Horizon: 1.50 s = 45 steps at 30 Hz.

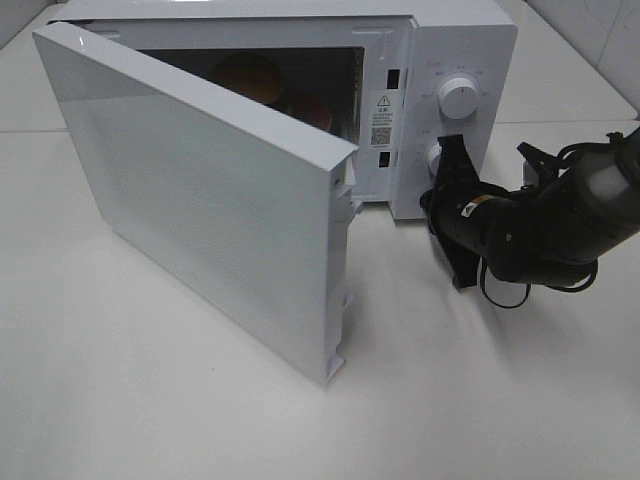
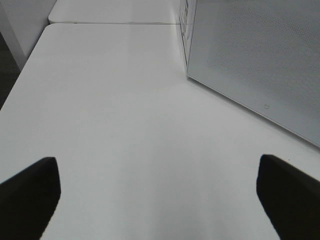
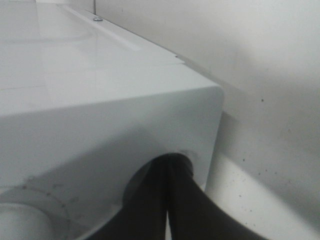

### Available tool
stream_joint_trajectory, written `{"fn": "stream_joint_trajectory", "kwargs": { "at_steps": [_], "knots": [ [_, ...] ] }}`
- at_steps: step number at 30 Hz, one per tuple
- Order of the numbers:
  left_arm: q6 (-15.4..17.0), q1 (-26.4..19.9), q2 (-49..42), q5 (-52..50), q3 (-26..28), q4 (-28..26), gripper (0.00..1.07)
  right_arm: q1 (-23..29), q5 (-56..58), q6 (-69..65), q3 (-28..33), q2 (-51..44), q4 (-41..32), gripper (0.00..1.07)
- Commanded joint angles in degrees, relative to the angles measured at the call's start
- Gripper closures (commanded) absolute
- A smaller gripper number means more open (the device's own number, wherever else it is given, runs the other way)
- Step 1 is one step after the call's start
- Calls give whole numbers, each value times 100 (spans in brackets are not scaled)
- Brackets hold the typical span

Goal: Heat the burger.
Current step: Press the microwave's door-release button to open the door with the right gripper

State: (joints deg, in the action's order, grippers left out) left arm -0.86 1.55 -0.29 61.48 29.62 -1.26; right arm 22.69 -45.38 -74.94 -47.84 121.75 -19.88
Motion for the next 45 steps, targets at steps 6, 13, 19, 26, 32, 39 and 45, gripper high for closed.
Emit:
{"fn": "stream_joint_trajectory", "kwargs": {
  "at_steps": [6,13,19,26,32,39,45],
  "knots": [
    [29,-17,-23,-6,6,6,6,-155,-968,-149,-183,-160,246,107],
    [29,-17,-23,-6,6,6,6,-155,-630,-149,-80,-309,264,107],
    [29,-17,-23,-6,6,6,6,-86,-561,-218,97,-372,252,107],
    [29,-17,-23,-6,6,6,6,-86,-378,-275,218,-390,304,107],
    [29,-17,-23,-6,6,6,6,-86,-338,-258,418,-458,275,107],
    [29,-17,-23,-6,6,6,6,-74,-286,-258,441,-481,304,107],
    [29,-17,-23,-6,6,6,6,52,-304,-281,619,-521,264,107]
  ]
}}
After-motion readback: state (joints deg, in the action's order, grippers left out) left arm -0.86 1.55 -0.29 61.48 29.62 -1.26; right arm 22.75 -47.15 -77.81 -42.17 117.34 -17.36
